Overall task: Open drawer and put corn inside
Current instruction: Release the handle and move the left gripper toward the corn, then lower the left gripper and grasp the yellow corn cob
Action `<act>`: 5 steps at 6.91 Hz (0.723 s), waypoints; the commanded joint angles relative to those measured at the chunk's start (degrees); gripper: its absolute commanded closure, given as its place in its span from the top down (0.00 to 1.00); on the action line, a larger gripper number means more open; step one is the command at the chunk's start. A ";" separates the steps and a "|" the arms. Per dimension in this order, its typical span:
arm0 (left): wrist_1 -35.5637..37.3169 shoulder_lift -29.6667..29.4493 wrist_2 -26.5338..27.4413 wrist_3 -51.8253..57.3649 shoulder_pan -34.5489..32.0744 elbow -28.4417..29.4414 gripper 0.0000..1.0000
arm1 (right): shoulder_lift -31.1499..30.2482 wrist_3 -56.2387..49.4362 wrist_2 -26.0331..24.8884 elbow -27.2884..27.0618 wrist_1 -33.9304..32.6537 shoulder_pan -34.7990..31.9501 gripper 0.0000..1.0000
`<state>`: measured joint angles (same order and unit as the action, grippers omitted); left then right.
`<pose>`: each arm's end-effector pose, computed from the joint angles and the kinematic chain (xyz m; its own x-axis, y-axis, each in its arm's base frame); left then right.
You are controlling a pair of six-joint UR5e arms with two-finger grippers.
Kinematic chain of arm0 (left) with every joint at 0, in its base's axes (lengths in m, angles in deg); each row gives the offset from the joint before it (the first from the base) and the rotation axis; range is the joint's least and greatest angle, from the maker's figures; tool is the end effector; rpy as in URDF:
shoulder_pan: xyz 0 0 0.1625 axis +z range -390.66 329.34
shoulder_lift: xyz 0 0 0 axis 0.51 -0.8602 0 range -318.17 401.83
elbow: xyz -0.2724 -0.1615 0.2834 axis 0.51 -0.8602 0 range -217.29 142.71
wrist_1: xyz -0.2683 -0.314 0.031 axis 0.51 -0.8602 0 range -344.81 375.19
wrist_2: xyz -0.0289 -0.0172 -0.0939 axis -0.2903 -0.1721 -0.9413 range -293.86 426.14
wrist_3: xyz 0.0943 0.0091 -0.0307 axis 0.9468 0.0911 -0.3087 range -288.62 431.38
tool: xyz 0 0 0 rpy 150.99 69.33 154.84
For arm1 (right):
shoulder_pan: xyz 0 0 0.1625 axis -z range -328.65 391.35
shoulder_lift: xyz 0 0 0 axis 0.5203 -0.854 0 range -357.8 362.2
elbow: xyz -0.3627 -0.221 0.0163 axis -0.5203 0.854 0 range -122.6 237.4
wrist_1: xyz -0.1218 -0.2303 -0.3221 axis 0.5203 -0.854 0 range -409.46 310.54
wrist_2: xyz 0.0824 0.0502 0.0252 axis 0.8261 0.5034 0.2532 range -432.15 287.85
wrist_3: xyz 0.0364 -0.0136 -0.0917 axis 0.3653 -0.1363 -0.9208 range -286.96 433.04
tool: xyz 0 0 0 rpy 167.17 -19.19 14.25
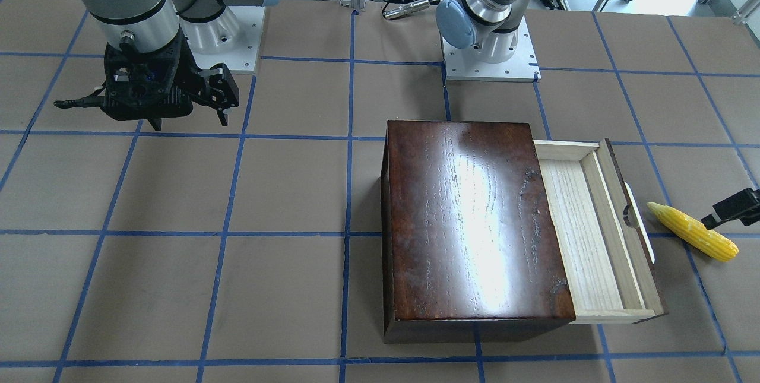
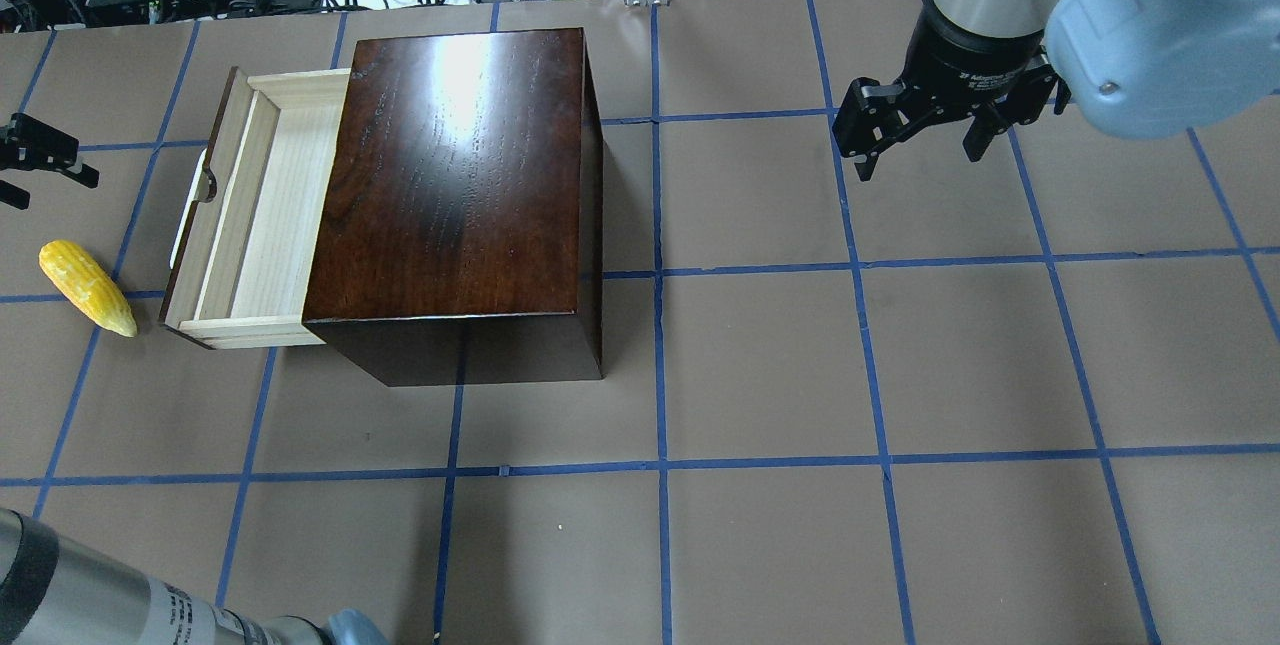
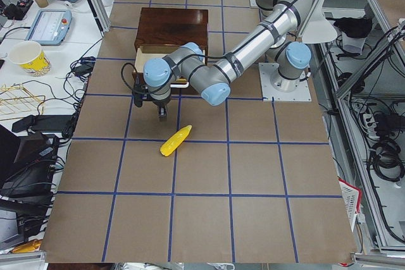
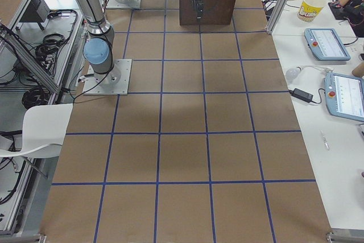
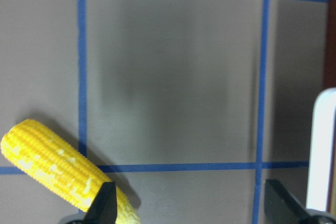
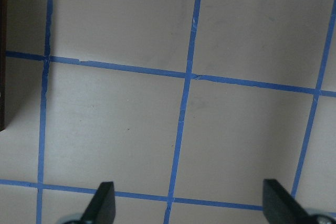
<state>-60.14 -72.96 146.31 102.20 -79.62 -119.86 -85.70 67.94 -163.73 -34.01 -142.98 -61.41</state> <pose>0.3117 -0.5870 0.3287 -0.9697 -0.1748 0.1704 -0.1853 0.9816 -0.0472 0.1548 -0.4999 0.4637 -0.9903 -0.1365 0.0274 -0.1365 0.9906 0.0024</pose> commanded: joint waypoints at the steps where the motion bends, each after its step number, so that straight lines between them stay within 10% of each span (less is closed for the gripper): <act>1: 1.75 -2.45 0.07 -7.13 0.53 -0.22 1.00 | 0.00 0.00 0.00 0.00 0.00 0.04 1.00; 5: 4.22 -6.67 5.06 -13.57 1.40 -0.92 1.00 | 0.00 0.00 0.00 0.00 0.00 -0.14 1.00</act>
<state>-56.32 -78.62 148.73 90.93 -78.78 -120.61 -85.70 67.94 -163.73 -34.03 -142.98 -61.54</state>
